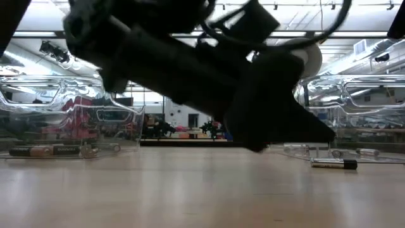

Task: Sort batteries
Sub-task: Put the silver battery into the right transparent bin

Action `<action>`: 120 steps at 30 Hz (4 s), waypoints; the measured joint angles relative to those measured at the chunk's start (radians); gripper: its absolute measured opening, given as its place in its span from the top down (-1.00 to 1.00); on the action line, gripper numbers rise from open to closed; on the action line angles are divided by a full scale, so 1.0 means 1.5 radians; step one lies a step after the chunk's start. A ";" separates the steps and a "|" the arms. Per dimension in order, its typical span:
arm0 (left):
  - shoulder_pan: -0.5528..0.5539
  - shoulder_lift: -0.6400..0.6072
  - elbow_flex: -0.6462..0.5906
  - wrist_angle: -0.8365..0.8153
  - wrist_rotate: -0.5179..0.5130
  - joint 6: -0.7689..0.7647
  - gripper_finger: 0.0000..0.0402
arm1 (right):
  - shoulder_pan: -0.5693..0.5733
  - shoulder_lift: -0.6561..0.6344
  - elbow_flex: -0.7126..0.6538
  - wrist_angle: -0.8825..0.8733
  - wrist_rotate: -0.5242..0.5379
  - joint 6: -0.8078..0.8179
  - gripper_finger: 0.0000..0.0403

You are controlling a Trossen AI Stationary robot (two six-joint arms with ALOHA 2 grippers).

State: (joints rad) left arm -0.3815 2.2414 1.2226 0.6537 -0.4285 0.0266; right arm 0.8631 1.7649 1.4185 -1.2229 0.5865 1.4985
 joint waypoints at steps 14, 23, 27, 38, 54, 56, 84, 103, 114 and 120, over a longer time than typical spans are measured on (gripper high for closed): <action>0.064 0.029 0.001 0.002 0.154 0.033 -0.11 | 0.000 0.000 0.000 0.004 0.001 -0.005 1.00; 0.101 0.042 0.001 0.013 0.230 0.030 -0.11 | -0.002 0.000 0.000 0.005 0.017 -0.006 1.00; 0.106 0.062 0.005 0.034 0.266 0.028 -0.11 | -0.004 0.001 0.000 0.008 0.017 -0.006 1.00; 0.106 0.078 0.004 0.048 0.259 0.010 0.17 | -0.007 0.001 0.000 0.009 0.018 -0.006 1.00; 0.094 0.078 0.002 0.042 0.262 -0.022 0.92 | -0.010 0.001 0.000 0.021 0.035 -0.006 1.00; 0.086 0.070 0.001 0.042 0.263 -0.024 0.92 | -0.010 0.001 0.000 0.027 0.036 -0.007 1.00; -0.094 -0.358 -0.262 0.302 0.173 0.212 0.94 | 0.048 0.015 0.000 0.788 0.441 -0.909 0.99; -0.097 -0.344 -0.247 0.375 0.227 0.263 0.94 | -0.031 0.073 0.000 1.155 0.281 -1.326 0.76; -0.096 -0.344 -0.246 0.399 0.243 0.277 0.94 | -0.048 0.073 0.000 1.184 0.273 -1.356 0.51; -0.091 -0.343 -0.246 0.407 0.242 0.277 0.94 | -0.058 0.073 0.000 1.184 0.263 -1.355 0.54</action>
State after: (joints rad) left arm -0.5182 1.7262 0.8536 1.2641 -0.0658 0.4416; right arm 0.7757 1.8748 1.4181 0.5526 0.9812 -0.5346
